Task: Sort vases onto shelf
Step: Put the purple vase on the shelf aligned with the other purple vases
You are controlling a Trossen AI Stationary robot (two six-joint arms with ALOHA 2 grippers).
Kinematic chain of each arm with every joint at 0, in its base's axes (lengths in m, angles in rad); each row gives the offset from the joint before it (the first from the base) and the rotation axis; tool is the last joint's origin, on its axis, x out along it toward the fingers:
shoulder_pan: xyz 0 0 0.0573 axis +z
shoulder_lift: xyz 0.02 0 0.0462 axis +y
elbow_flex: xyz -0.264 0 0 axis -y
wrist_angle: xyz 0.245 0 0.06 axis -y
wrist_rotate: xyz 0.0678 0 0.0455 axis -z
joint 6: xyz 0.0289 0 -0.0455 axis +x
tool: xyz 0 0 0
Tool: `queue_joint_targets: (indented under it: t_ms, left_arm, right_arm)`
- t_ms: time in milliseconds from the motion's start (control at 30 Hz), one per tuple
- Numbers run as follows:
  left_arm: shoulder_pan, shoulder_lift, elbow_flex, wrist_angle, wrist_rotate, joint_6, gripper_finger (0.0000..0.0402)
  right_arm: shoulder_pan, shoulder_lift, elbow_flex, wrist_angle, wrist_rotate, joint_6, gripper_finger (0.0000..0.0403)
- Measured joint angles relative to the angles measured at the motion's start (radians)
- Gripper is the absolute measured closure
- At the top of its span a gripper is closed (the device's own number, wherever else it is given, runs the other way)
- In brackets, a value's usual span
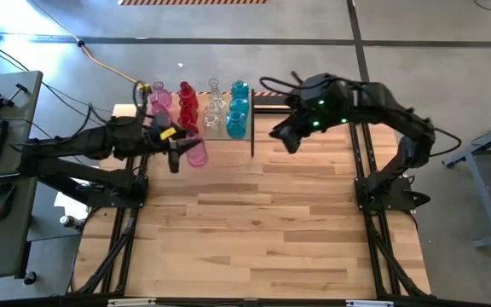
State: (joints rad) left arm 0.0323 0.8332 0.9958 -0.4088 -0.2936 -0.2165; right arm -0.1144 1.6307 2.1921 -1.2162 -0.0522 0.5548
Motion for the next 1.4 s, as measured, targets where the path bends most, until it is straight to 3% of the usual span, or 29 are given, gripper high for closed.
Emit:
queue_joint_targets:
  t_ms: [200, 400, 600, 967, 1400]
  left_arm:
    - [0.009, -0.068, 0.0, -0.02, -0.034, -0.017, 0.0278]
    - [0.009, -0.117, 0.001, -0.106, -0.109, -0.055, 0.0278]
    - [0.009, -0.152, 0.001, -0.164, -0.155, -0.07, 0.0278]
    - [0.009, -0.21, 0.001, -0.261, -0.259, -0.097, 0.0277]
    - [0.009, -0.267, 0.001, -0.396, -0.299, -0.125, 0.0277]
  right_arm:
    - [-0.011, -0.105, -0.035, -0.098, 0.132, -0.06, 0.0293]
    - [-0.009, -0.282, -0.195, -0.059, 0.221, -0.061, 0.0293]
    - [-0.009, -0.488, -0.494, 0.149, 0.226, -0.064, 0.0293]
    - [-0.009, -0.804, -1.123, 0.664, 0.13, -0.064, 0.0293]
    - [-0.009, -0.984, -1.581, 1.077, 0.108, -0.137, 0.0293]
